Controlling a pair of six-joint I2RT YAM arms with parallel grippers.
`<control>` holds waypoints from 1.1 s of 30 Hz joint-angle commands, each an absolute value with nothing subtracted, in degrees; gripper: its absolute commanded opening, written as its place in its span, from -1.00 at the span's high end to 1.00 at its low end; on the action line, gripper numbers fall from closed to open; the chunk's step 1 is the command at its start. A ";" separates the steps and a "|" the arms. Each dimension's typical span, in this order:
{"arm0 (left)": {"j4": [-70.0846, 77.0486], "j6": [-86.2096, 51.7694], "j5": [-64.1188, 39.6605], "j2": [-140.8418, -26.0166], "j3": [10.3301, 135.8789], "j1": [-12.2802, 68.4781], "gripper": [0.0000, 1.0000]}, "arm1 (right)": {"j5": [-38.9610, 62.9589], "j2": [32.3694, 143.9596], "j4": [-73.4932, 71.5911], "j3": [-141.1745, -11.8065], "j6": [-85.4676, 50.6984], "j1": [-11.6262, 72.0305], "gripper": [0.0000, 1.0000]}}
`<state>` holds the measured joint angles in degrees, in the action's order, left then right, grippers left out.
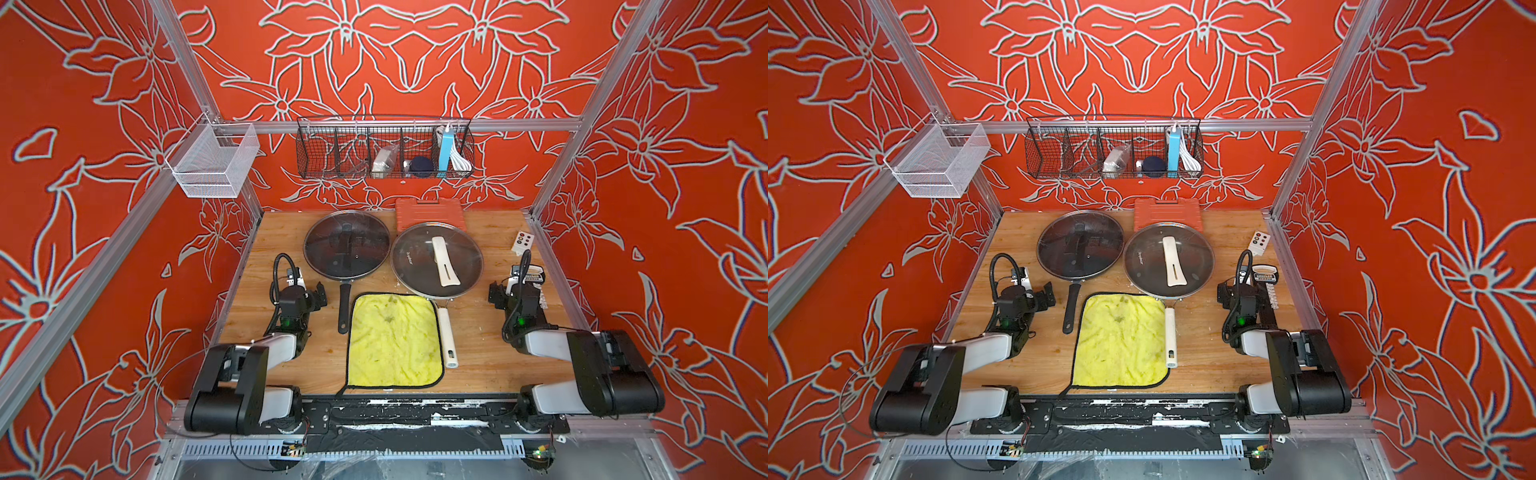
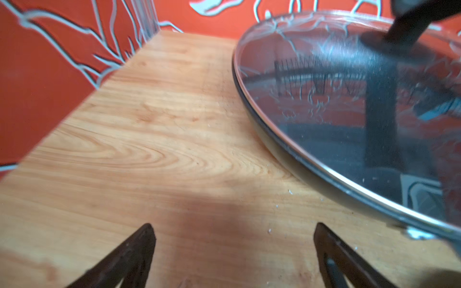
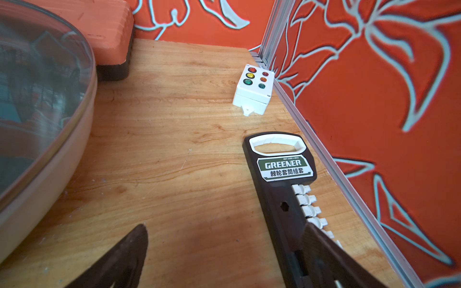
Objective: Wipe the pot lid with a cloth
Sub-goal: Pick up the pot lid from the cooking pot.
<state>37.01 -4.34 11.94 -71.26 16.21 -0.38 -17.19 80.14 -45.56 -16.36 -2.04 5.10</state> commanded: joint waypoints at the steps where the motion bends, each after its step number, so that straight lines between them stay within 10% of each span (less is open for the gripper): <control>1: 30.60 -5.36 16.30 -63.52 17.18 -0.69 -0.96 | -18.76 78.90 -47.40 -16.70 -1.99 4.83 -0.95; 15: 3.04 -15.23 12.51 -53.61 34.53 0.35 -0.96 | -19.57 71.42 -33.66 -21.36 -1.15 5.38 -0.95; 33: -20.29 -17.93 7.35 -68.05 65.59 8.32 -0.96 | -27.54 56.07 20.30 -46.92 -11.10 16.81 -0.96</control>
